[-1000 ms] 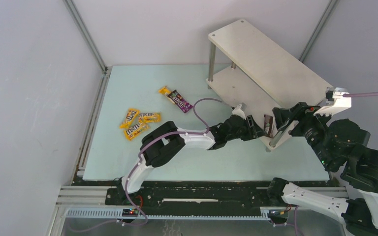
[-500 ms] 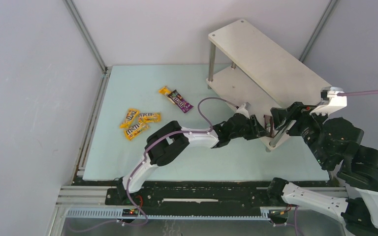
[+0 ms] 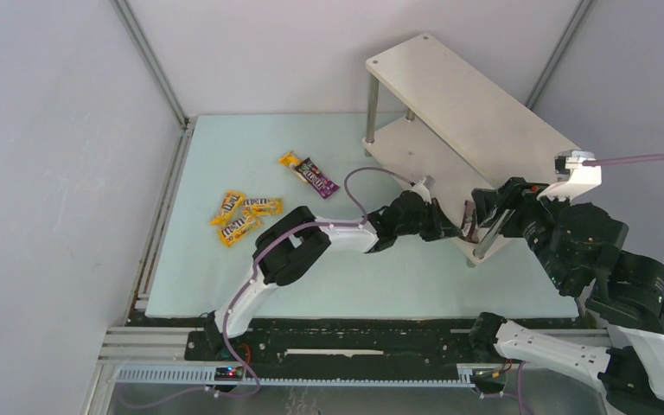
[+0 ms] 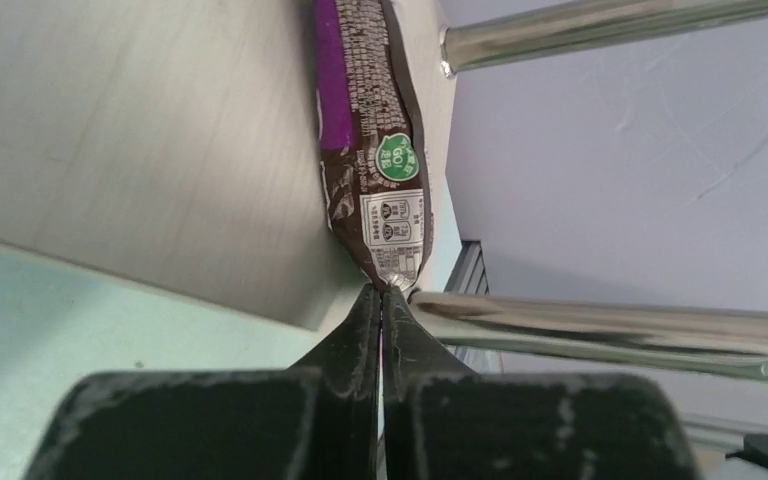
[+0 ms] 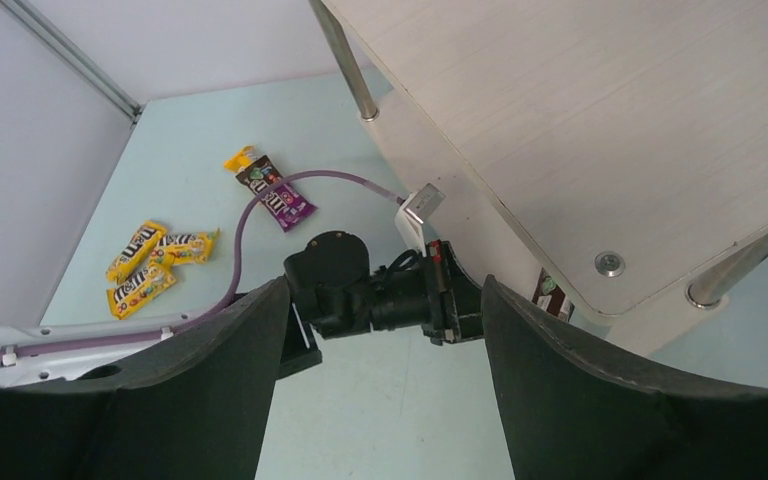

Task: Place and organize the candy bags onto the shelf

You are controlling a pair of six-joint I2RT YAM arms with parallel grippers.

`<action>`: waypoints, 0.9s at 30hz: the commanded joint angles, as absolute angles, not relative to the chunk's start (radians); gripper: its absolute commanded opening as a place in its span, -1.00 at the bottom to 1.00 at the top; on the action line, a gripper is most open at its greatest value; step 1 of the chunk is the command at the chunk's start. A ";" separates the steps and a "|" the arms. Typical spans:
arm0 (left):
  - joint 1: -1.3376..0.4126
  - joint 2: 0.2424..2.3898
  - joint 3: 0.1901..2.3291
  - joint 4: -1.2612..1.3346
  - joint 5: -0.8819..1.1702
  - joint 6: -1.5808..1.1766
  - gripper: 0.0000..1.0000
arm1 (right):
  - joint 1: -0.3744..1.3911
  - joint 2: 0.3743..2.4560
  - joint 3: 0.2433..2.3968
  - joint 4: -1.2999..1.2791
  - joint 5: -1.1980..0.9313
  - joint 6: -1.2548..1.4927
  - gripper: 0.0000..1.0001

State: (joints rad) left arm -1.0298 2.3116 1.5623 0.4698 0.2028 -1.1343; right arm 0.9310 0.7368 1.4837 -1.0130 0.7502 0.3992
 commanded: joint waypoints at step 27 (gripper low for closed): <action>-0.913 2.455 2.077 -0.067 0.879 -0.766 -1.00 | 0.908 0.772 1.436 -0.999 0.766 0.391 0.58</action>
State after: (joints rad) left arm -0.9108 2.4062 1.9820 0.0185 0.8383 -0.7990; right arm 0.9165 0.7631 1.4380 -1.0134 0.7509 0.3988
